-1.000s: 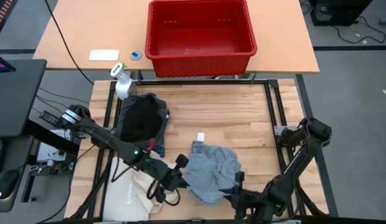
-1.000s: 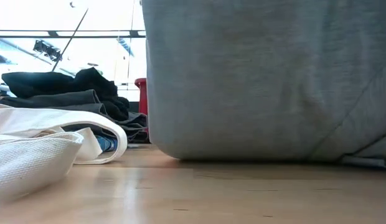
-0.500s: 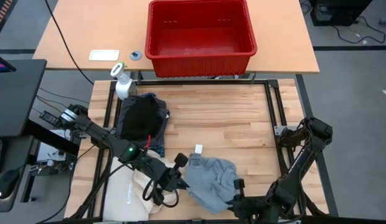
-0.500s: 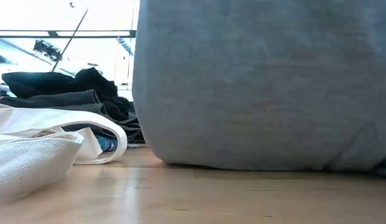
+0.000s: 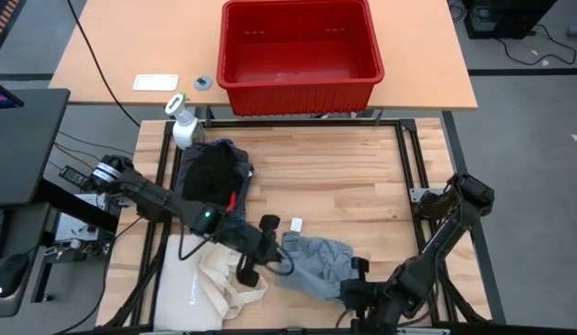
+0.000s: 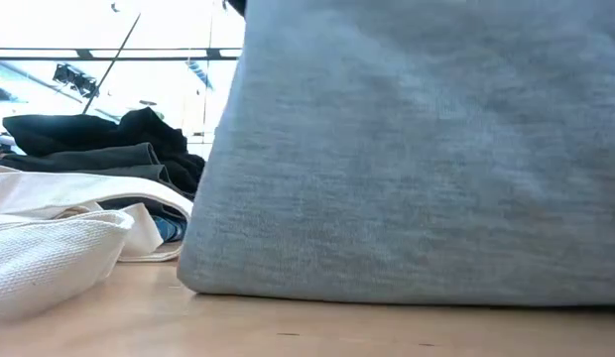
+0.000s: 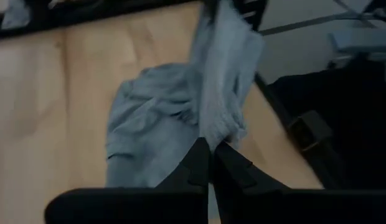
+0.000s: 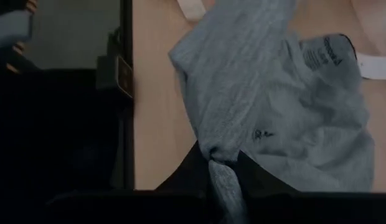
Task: Fold Laundry from Bin
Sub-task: Fold the gray shirt
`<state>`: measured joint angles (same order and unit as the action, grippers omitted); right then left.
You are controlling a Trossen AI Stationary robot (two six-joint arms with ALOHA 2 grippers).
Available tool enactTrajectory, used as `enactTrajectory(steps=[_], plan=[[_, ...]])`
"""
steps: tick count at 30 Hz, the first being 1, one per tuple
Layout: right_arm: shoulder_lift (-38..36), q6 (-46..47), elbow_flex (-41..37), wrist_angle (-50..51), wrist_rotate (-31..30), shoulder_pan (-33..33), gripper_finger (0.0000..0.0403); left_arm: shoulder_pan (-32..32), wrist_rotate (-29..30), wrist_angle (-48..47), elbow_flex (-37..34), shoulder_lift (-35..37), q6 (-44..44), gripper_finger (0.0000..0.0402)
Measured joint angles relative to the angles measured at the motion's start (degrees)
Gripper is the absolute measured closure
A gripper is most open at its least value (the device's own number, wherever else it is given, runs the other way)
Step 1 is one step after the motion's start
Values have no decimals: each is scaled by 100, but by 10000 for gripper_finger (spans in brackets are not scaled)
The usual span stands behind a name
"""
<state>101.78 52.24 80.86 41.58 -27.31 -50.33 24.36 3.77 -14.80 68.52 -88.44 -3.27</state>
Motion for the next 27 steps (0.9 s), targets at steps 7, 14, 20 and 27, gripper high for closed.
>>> enactTrajectory(steps=[7,14,20,27], plan=[[-44,-472,-328,-105,828,422,380,-469,-202,51,-187,-2,-44,390],[-528,-959,-1280,-1378,1436,827,380,-781,-571,848,-756,-2,-36,391],[-1336,-1044,-2215,-1984,1566,1091,380,-1164,-813,1094,-899,-2,152,391],[-2025,-839,-3394,-2454,1813,1633,380,-1769,-1224,985,-899,-2,244,391]])
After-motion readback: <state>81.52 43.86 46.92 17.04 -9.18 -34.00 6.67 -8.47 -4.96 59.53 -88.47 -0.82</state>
